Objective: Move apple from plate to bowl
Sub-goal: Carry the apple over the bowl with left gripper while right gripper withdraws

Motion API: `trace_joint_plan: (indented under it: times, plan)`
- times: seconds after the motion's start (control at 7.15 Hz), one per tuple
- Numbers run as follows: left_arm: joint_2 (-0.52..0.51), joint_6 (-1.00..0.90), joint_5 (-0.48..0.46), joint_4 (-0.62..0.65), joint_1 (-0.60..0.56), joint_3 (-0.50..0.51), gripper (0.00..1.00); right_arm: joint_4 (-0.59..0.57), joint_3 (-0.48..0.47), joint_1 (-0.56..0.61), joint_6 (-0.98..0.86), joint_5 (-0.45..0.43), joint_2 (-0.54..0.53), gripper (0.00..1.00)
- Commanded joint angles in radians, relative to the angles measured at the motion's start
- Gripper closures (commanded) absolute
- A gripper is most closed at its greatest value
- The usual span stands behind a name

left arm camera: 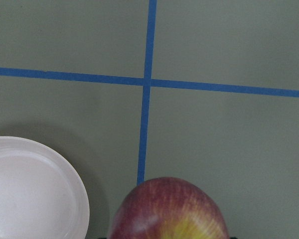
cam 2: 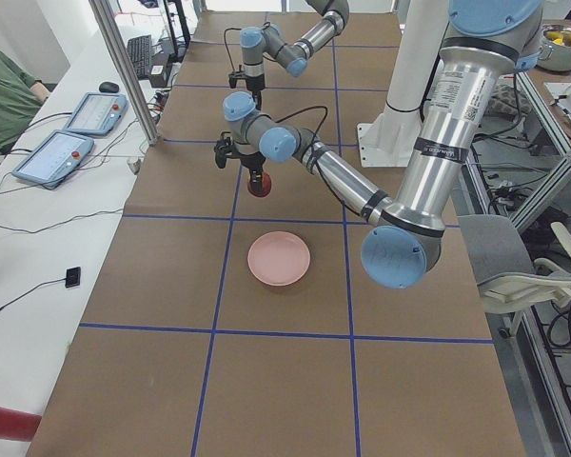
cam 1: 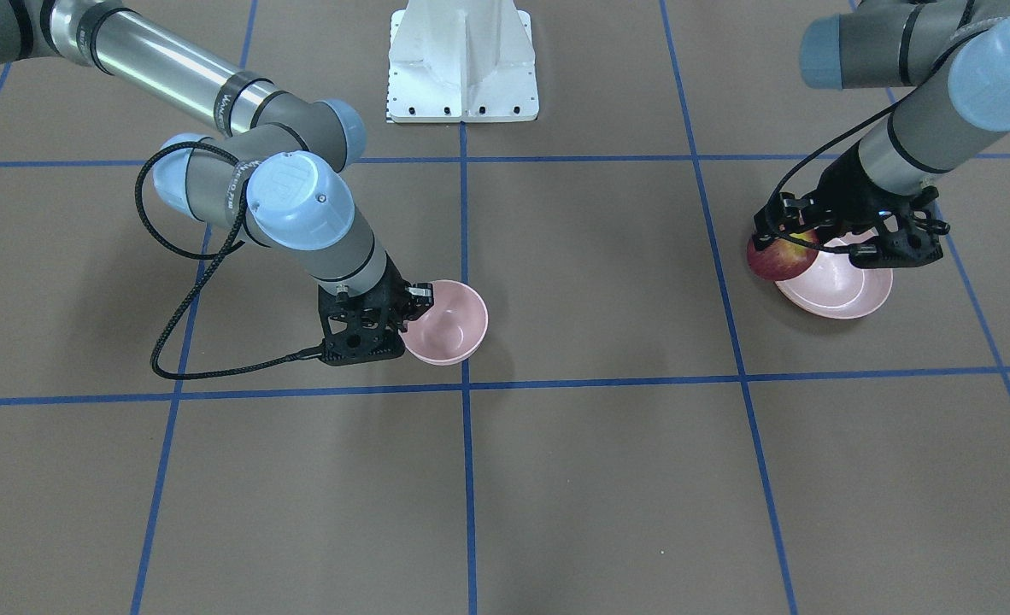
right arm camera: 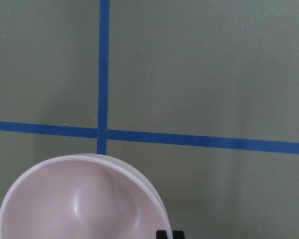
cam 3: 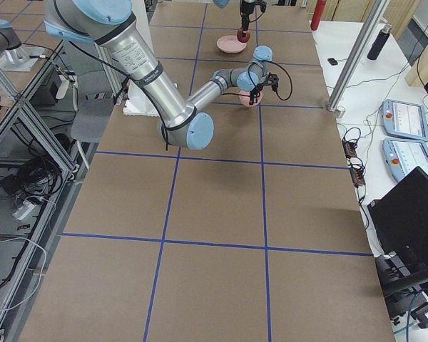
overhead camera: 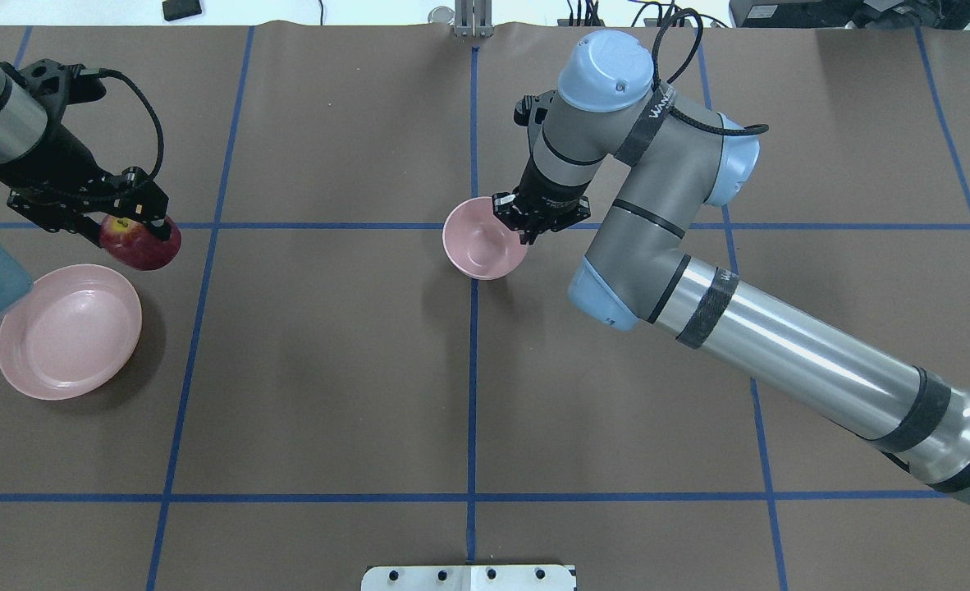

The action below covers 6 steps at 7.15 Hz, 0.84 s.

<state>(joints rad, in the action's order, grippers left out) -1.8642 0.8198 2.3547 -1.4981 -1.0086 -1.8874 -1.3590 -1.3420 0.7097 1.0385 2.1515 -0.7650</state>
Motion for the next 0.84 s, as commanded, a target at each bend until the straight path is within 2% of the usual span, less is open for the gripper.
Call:
trace_joint_plan:
  times: [0.0,0.28,0.42,0.56,0.7]
  plan:
    - [-0.001,0.001,0.0,0.001,0.008,0.002,1.0,0.003,0.036,-0.006,0.0,0.001,0.029,1.0]
    - [-0.003,0.001,0.002,-0.001,0.01,0.007,1.0,0.018,0.038,-0.016,-0.002,-0.001,0.029,1.0]
    - [-0.016,0.015,0.002,0.001,0.015,0.008,1.0,0.047,0.056,-0.018,0.002,-0.001,0.03,0.73]
    - [-0.03,0.066,-0.001,-0.001,0.033,0.005,1.0,0.058,0.058,-0.025,0.044,-0.004,0.027,0.22]
    - [-0.064,0.109,-0.003,0.001,0.057,0.007,1.0,0.078,0.058,-0.027,0.066,-0.031,0.027,0.0]
